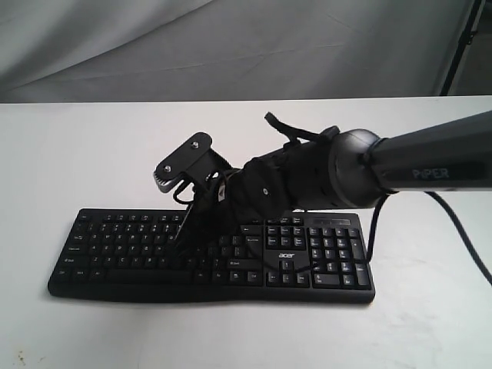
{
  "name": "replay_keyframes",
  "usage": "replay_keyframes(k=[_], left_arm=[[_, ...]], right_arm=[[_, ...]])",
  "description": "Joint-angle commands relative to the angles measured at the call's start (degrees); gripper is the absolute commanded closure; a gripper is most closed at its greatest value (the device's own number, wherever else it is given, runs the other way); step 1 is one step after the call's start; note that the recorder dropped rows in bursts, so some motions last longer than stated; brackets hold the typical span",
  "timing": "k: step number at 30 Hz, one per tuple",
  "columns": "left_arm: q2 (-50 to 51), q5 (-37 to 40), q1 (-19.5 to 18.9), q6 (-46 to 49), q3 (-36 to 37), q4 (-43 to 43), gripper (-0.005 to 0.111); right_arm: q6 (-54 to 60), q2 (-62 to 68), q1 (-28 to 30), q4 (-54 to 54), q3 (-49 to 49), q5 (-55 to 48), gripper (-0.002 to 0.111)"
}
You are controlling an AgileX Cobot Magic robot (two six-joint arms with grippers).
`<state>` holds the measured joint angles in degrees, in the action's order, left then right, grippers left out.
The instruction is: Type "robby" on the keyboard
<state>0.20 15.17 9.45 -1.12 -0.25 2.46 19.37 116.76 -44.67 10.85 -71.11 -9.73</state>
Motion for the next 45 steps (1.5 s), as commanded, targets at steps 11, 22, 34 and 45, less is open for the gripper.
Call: replay_keyframes(k=[11, 22, 34, 45], left_arm=[[-0.20, -0.31, 0.36, -0.16, 0.25, 0.27, 0.107], [-0.20, -0.31, 0.36, -0.16, 0.25, 0.27, 0.107], [-0.20, -0.31, 0.36, -0.16, 0.25, 0.27, 0.107], [-0.20, -0.31, 0.36, -0.16, 0.25, 0.27, 0.107]], right_arm=[[0.49, -0.77, -6.61, -0.20, -0.31, 1.94, 0.108], [1.16, 1.68, -6.74, 2.43, -6.20, -2.94, 0.108], [3.13, 5.42, -8.68, 4.50, -6.31, -0.29, 0.108], [4.62, 5.42, -8.46, 4.50, -6.31, -0.54, 0.108]])
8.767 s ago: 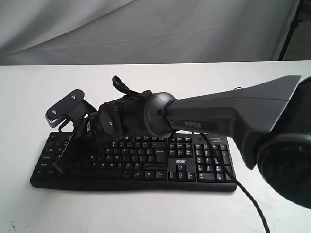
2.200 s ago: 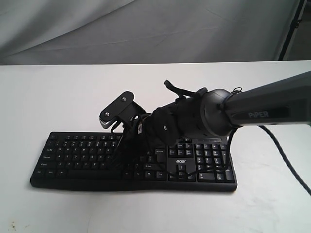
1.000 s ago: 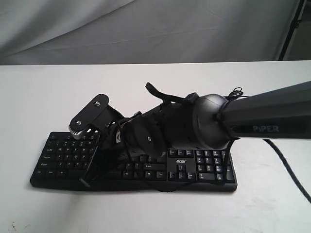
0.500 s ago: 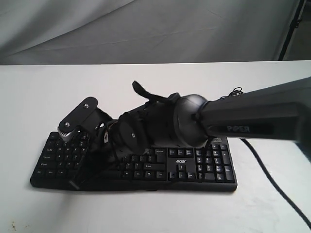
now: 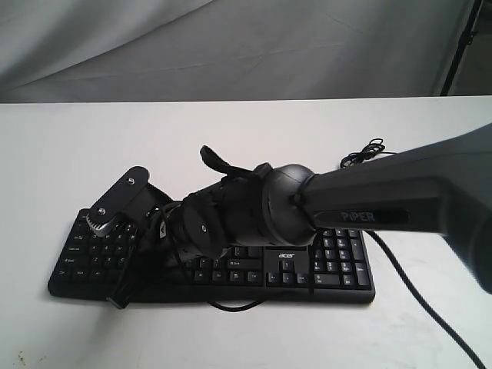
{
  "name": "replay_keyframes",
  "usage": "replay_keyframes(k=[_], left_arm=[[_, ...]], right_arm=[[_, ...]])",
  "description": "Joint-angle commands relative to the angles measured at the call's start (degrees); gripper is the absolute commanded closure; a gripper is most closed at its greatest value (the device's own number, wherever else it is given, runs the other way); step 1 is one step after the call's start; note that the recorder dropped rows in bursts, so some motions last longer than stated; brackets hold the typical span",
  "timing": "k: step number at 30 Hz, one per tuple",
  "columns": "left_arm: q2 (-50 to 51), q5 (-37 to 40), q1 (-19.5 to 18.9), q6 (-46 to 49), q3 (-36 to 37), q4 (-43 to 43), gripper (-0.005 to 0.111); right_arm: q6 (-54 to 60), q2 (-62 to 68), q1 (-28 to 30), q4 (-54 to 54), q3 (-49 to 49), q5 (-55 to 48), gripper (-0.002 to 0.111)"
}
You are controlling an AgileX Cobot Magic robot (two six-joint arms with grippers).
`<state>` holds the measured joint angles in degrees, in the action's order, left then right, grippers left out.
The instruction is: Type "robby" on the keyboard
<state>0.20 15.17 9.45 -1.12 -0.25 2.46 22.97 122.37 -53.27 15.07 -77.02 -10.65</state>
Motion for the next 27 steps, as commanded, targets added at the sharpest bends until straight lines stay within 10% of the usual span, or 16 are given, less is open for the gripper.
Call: replay_keyframes(k=[1, 27], left_arm=[[-0.20, -0.31, 0.36, -0.16, 0.25, 0.27, 0.107], [-0.20, -0.31, 0.36, -0.16, 0.25, 0.27, 0.107]], right_arm=[[1.01, -0.19, 0.14, 0.27, -0.39, 0.69, 0.108], [0.62, 0.03, 0.14, -0.79, -0.39, 2.96, 0.108]])
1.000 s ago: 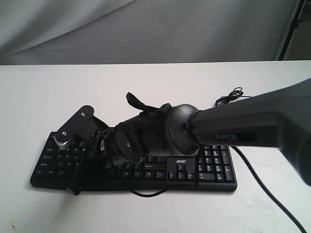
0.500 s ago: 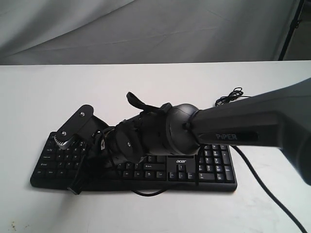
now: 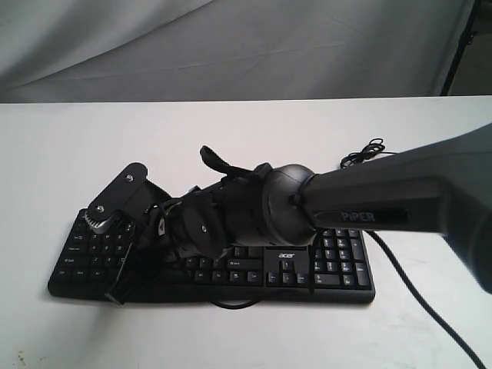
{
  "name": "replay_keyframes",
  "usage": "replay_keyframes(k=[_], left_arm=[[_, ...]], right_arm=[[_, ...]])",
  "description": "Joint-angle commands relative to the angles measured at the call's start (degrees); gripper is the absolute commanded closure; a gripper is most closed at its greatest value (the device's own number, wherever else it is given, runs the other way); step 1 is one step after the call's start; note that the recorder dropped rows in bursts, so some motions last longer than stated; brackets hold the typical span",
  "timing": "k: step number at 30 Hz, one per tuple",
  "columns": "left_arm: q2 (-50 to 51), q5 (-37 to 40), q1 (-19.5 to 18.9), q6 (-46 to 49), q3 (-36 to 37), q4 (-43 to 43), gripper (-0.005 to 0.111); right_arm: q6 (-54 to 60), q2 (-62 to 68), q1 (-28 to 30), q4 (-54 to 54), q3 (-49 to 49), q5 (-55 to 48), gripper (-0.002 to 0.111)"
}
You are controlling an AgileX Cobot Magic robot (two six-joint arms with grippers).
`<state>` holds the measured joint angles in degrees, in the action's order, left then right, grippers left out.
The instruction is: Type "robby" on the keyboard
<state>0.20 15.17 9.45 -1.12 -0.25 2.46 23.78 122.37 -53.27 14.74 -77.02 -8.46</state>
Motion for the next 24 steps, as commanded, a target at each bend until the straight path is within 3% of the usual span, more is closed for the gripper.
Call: replay_keyframes(k=[1, 24], left_arm=[[-0.20, -0.31, 0.36, -0.16, 0.25, 0.27, 0.107], [-0.20, -0.31, 0.36, -0.16, 0.25, 0.27, 0.107]], right_arm=[[-0.18, 0.03, 0.38, -0.46, -0.39, 0.77, 0.108], [-1.15, 0.41, 1.70, -0.34, -0.39, -2.04, 0.108]])
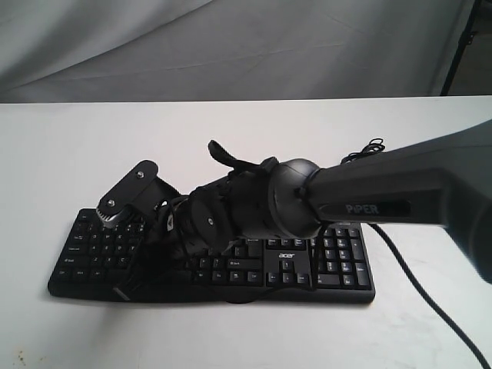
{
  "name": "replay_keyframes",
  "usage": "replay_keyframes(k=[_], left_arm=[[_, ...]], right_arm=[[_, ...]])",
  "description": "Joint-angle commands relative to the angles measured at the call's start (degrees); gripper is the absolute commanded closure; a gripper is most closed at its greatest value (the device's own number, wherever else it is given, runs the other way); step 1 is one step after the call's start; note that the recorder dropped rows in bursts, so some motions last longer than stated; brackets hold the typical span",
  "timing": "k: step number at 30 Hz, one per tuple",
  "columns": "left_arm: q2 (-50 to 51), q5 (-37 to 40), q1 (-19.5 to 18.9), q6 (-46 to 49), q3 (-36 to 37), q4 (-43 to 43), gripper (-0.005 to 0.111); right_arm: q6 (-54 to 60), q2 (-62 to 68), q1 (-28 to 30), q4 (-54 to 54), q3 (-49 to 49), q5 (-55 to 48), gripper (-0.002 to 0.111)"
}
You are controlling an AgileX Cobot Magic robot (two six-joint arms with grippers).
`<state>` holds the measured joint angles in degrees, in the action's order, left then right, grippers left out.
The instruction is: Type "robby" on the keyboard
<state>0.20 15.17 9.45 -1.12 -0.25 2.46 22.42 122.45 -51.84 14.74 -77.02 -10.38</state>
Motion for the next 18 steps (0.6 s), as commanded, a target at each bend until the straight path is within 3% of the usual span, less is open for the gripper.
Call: replay_keyframes(k=[1, 18], left_arm=[[-0.20, -0.31, 0.36, -0.16, 0.25, 0.27, 0.107], [-0.20, -0.31, 0.36, -0.16, 0.25, 0.27, 0.107]], right_arm=[[0.20, 0.67, 0.27, -0.34, -0.39, 0.15, 0.108], [0.33, 0.55, 0.27, -0.10, -0.39, 0.68, 0.108]])
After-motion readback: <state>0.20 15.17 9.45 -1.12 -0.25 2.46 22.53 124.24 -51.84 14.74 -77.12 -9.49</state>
